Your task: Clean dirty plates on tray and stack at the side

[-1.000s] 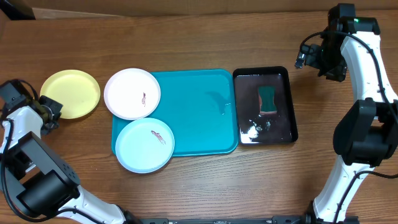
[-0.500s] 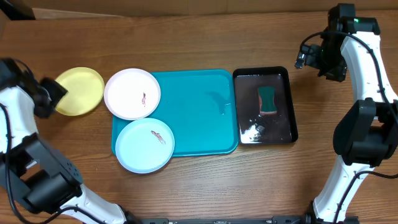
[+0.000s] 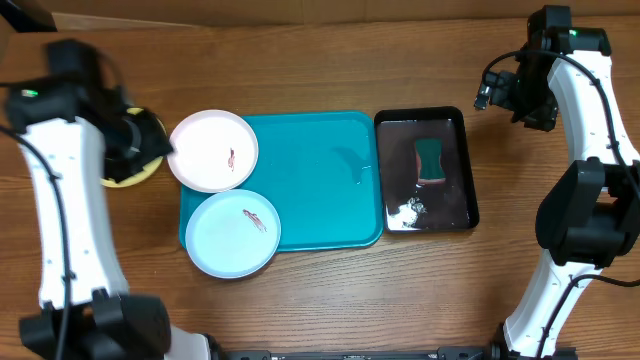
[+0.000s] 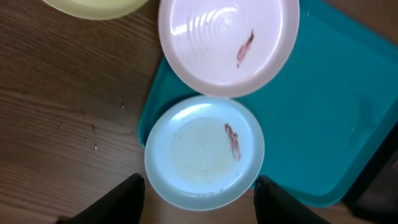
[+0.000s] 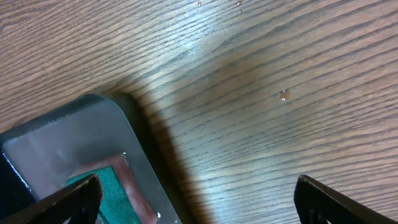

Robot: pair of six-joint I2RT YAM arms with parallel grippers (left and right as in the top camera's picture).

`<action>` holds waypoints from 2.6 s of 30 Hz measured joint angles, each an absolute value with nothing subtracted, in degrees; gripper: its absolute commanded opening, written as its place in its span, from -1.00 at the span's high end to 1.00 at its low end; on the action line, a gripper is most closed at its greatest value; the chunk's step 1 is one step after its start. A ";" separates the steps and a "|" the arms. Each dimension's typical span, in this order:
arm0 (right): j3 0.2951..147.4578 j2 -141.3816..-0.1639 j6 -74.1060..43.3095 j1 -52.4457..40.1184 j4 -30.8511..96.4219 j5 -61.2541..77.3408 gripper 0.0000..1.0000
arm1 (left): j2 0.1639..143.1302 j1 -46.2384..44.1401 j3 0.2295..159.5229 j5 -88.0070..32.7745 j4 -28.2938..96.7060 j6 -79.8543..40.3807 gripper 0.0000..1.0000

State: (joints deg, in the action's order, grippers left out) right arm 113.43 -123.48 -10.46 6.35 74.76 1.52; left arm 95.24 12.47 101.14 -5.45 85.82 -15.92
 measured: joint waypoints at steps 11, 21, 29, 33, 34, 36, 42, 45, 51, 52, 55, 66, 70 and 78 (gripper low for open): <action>113.43 -123.48 -10.44 6.35 74.70 1.52 -1.00 | 81.97 3.38 74.87 3.29 78.02 -21.50 -0.09; 113.43 -123.48 -10.46 6.35 74.76 1.50 -1.00 | 80.34 6.66 54.11 4.23 62.92 -26.20 0.01; 113.43 -123.48 -10.46 6.35 74.74 1.50 -1.00 | 80.36 10.79 47.09 4.40 55.83 -27.27 0.37; 113.43 -123.48 -10.46 6.35 74.76 1.52 -1.00 | 80.36 11.38 44.62 4.60 54.04 -27.68 0.44; 113.43 -123.48 -10.48 6.35 74.76 1.52 -1.00 | 80.36 11.35 44.31 4.58 53.80 -27.73 0.45; 113.43 -123.48 -10.48 6.35 74.76 1.52 -1.00 | 80.36 11.38 43.81 4.58 53.47 -27.73 0.46; 113.43 -123.48 -10.48 6.35 74.76 1.50 -1.00 | 80.36 11.38 43.57 4.58 52.64 -28.01 0.67; 113.43 -123.48 -10.44 6.35 74.74 1.52 -1.00 | 80.36 11.38 43.57 4.58 52.64 -28.16 0.67; 113.43 -123.48 -10.48 6.35 74.76 1.52 -1.00 | 80.36 11.38 43.53 4.58 52.66 -28.16 0.65; 113.43 -123.48 -10.48 6.35 74.72 1.50 -1.00 | 80.36 11.38 43.48 4.56 52.62 -28.16 0.65; 113.43 -123.48 -10.48 6.35 74.76 1.50 -1.00 | 80.36 11.38 42.48 4.56 51.55 -28.16 0.84; 113.43 -123.48 -10.48 6.35 74.76 1.52 -1.00 | 79.50 11.38 40.93 -5.58 50.33 -24.01 0.92; 113.43 -123.48 -10.48 6.35 74.76 1.52 -1.00 | 79.53 11.35 41.19 -12.91 50.78 -21.34 0.92; 113.43 -123.48 -10.46 6.35 74.72 1.50 -1.00 | 79.55 8.21 42.09 -22.11 45.36 -20.62 0.92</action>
